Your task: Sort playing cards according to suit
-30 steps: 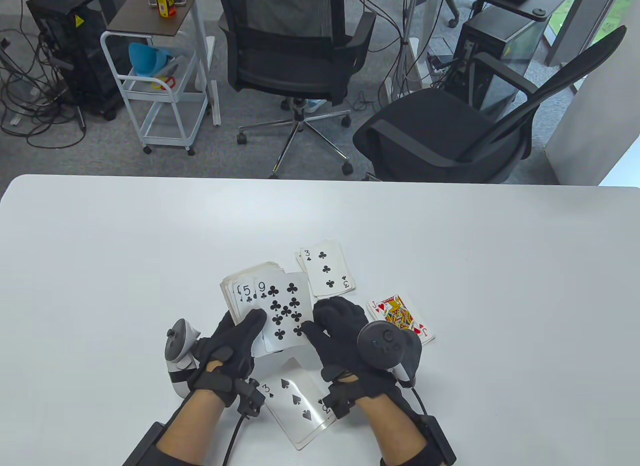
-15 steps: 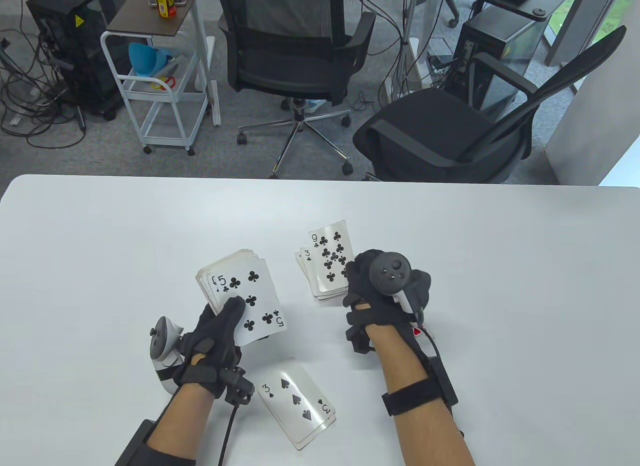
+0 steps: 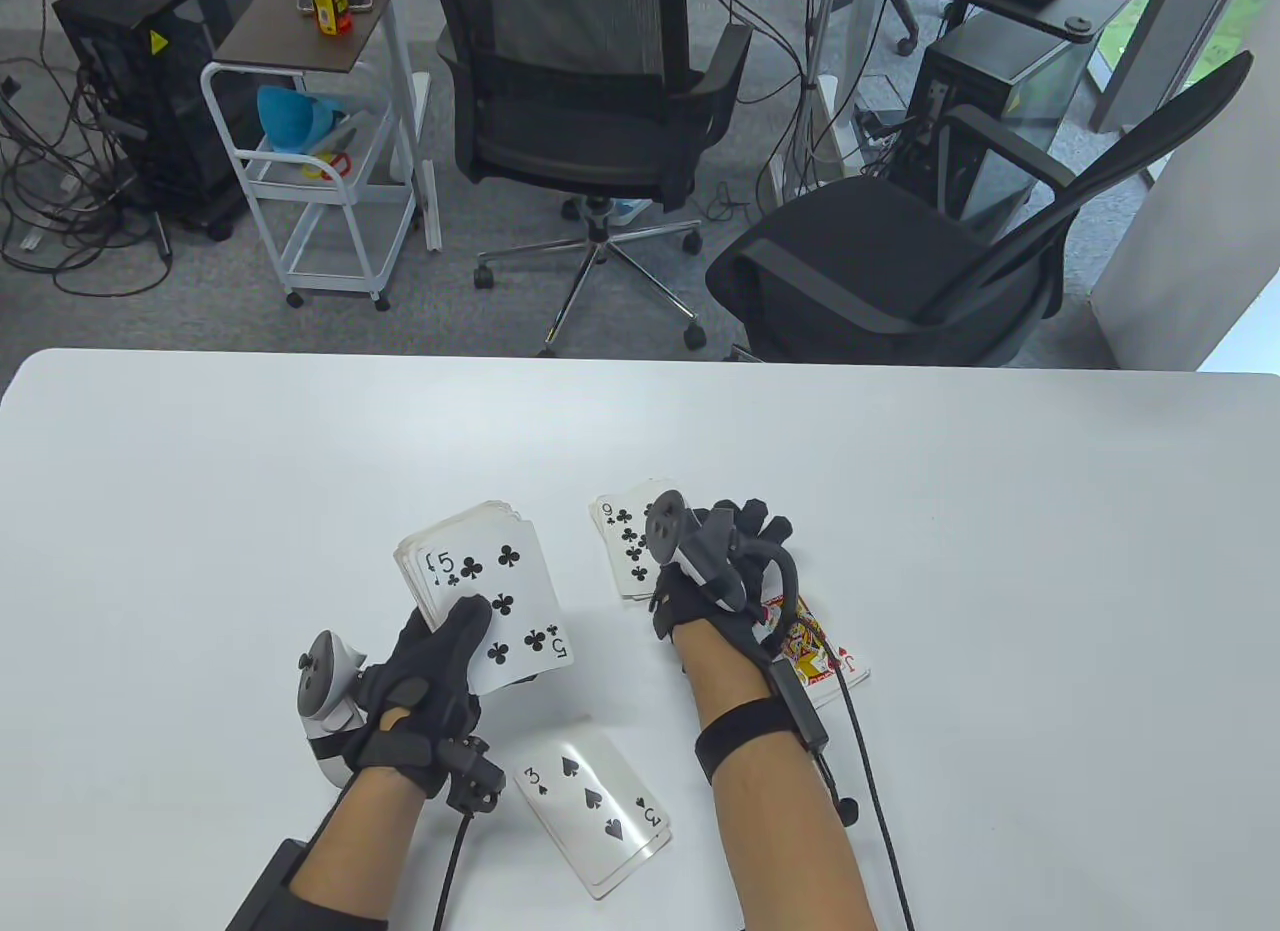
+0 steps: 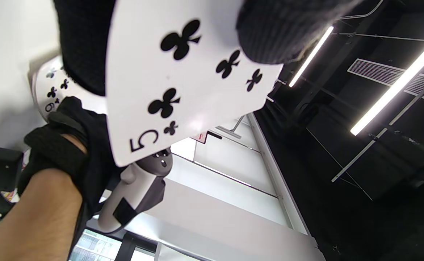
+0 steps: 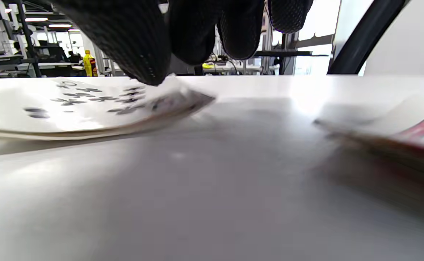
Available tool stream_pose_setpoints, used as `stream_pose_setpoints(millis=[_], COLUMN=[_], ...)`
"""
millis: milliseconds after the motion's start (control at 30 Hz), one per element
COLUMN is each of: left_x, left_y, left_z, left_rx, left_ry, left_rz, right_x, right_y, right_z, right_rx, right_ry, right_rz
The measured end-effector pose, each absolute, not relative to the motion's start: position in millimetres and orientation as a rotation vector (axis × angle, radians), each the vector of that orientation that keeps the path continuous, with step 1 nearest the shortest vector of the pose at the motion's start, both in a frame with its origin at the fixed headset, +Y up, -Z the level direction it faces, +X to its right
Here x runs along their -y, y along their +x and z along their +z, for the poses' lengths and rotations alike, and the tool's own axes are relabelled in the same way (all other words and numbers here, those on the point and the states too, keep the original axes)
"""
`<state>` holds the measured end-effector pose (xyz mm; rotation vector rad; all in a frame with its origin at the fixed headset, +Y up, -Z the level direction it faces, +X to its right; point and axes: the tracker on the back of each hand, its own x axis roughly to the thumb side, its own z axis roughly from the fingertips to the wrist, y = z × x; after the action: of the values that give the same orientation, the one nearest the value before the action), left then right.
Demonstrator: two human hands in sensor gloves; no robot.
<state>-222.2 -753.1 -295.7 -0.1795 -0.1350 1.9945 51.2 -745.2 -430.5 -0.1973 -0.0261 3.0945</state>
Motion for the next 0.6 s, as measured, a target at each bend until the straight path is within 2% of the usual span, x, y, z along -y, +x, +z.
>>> stream_pose_setpoints(millis=[167, 267, 367, 467, 600], left_x=[755.1, 756.1, 757.4, 759.0, 761.6], left_y=[-215.3, -210.9, -206.0, -201.2, -196.6], left_z=[-294.3, -293.1, -292.1, -291.0, -289.7], left_rx=[0.148, 0.156, 0.165, 0.174, 0.189], left_ry=[-0.201, -0.214, -0.222, -0.237, -0.283], left_rz=[1.969, 1.954, 1.936, 1.930, 1.920], right_x=[714.4, 695.9, 682.9, 681.9, 692.2], right_y=[59.9, 67.7, 74.2, 77.0, 73.8], right_z=[-407.3, -382.8, -350.7, -319.0, -294.7], right_rx=[0.115, 0.115, 0.199, 0.300, 0.399], right_ry=[-0.083, -0.002, 0.101, 0.207, 0.299], right_rz=[2.916, 2.738, 2.554, 2.398, 2.242])
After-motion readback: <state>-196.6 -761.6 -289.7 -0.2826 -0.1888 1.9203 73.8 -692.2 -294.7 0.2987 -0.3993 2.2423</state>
